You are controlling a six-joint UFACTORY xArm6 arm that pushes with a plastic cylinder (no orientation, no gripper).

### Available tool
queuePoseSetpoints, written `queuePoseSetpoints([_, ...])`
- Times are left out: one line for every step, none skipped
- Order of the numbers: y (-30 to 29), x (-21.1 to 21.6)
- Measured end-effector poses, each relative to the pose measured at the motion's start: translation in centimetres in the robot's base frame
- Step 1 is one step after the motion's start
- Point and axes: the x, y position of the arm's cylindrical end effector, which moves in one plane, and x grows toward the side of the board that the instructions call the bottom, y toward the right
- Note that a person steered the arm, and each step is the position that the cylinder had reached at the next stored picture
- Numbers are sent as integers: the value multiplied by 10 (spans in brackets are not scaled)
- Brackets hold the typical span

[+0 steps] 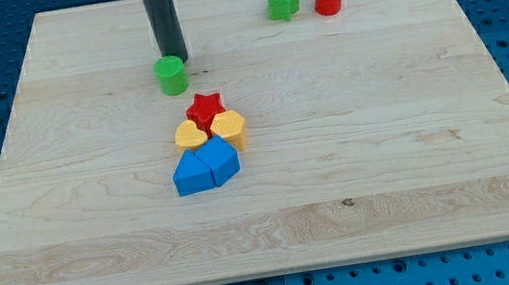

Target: Move green circle to the left side of the red star

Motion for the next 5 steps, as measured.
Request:
queuePoseSetpoints([-13, 19])
queuePoseSetpoints([-18, 34])
queuePoseSetpoints([-18, 44])
queuePoseSetpoints([-19, 60])
queuePoseSetpoints([-24, 67])
